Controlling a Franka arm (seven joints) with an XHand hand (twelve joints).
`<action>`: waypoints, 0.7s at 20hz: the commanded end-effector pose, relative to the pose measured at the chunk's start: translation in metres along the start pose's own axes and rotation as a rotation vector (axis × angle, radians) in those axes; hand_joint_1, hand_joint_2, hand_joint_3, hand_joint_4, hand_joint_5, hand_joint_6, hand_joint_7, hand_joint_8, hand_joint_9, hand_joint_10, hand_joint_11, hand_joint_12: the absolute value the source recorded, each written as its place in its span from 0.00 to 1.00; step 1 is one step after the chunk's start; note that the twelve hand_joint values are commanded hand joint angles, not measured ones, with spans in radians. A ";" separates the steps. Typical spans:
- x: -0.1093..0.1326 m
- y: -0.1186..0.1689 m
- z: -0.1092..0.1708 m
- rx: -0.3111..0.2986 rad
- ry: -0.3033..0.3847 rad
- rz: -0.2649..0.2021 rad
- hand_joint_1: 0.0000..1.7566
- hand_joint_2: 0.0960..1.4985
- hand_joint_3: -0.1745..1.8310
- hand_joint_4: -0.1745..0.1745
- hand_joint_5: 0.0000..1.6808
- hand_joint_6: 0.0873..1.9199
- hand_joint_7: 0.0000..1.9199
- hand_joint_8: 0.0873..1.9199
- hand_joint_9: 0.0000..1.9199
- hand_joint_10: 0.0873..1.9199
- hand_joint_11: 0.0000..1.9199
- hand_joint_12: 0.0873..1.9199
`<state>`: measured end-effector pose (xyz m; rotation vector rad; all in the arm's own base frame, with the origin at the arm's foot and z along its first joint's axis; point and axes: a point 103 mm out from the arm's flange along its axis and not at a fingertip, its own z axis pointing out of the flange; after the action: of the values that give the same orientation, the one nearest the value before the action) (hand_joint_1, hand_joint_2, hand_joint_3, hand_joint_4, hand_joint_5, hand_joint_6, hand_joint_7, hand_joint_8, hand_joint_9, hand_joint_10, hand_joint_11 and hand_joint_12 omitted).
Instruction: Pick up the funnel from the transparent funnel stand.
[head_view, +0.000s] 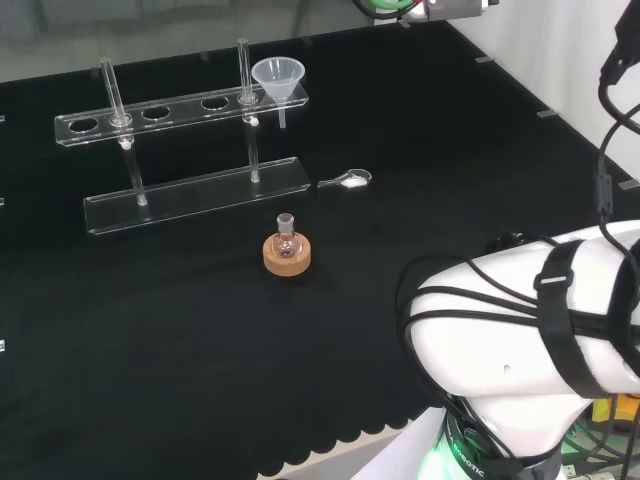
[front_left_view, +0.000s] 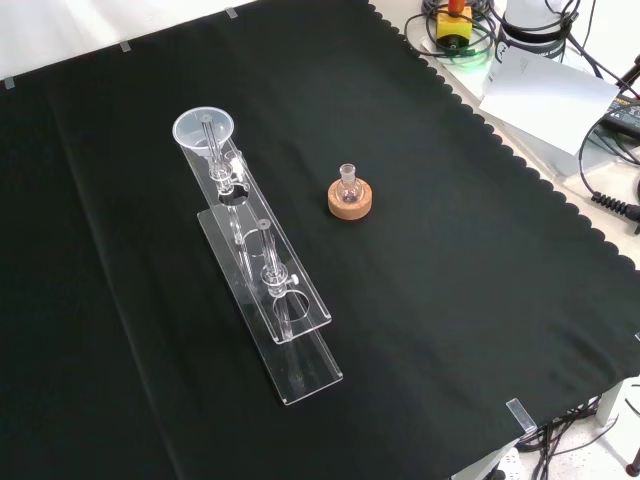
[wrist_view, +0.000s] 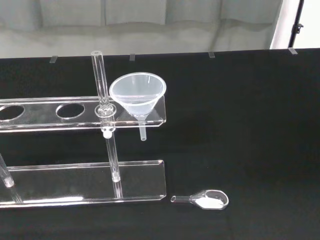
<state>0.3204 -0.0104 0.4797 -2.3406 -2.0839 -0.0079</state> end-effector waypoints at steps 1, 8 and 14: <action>-0.005 0.035 0.031 0.062 -0.012 0.026 0.00 0.80 0.28 0.51 0.14 0.00 0.00 0.21 0.08 0.30 0.01 0.70; -0.016 0.098 0.055 0.103 -0.005 0.008 0.00 0.80 0.26 0.50 0.15 0.00 0.00 0.20 0.09 0.30 0.01 0.70; -0.017 0.154 0.074 0.147 -0.003 -0.022 0.01 0.79 0.25 0.47 0.14 0.00 0.00 0.20 0.09 0.30 0.01 0.70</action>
<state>0.4019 -0.0284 0.4237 -2.2757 -2.0147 0.1334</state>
